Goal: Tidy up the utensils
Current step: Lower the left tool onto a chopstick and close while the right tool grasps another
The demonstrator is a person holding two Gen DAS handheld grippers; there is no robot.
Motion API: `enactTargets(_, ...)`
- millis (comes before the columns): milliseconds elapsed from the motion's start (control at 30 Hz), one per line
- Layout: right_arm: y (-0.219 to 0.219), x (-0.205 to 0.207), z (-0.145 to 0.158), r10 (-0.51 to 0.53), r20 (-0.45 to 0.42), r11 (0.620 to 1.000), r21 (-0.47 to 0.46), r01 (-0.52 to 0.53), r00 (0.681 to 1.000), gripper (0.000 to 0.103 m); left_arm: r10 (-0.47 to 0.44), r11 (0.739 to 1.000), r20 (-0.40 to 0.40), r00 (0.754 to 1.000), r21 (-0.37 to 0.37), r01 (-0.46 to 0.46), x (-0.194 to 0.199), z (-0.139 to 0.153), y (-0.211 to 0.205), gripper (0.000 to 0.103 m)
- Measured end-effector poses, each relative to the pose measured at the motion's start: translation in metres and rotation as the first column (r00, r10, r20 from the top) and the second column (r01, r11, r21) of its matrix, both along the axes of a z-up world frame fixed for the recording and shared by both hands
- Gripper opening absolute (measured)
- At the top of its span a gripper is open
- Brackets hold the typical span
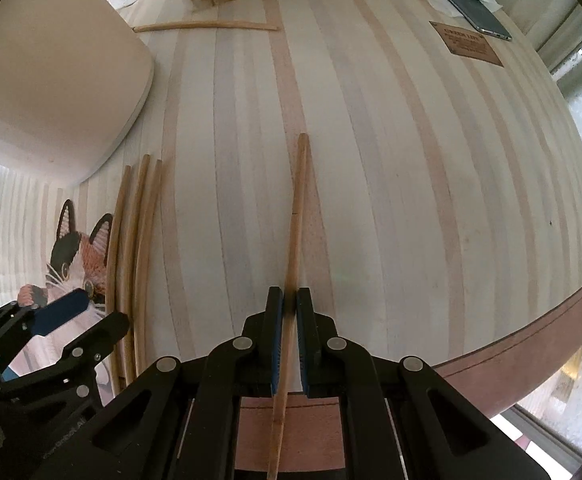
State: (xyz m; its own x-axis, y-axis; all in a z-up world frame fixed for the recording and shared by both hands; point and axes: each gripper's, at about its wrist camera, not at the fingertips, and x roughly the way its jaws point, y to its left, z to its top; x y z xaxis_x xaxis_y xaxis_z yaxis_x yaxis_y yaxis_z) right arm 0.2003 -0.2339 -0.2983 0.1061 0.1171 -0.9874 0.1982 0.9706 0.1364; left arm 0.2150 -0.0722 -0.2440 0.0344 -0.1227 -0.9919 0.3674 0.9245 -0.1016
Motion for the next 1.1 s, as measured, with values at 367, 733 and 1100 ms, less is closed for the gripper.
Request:
enactTargets(367, -0.011, 0.012, 0.012, 0.008, -0.005, 1.000, 0.017, -0.008, 1.000, 0.007, 0.193, 0.976, -0.026, 0.981, -0.095, -0.194, -0.007, 0.007, 0.035, 0.000)
enactTargets(733, -0.001, 0.009, 0.019, 0.010, -0.005, 1.000, 0.023, -0.009, 1.000, 0.007, 0.266, 0.930, -0.169, 0.949, -0.213, -0.299, -0.008, -0.002, 0.049, 0.004)
enactTargets(1100, -0.006, 0.008, 0.022, 0.002, -0.003, 0.999, 0.037, -0.002, 1.000, 0.007, 0.171, 0.958, -0.147, 0.974, -0.205, -0.199, -0.003, -0.002, 0.016, 0.019)
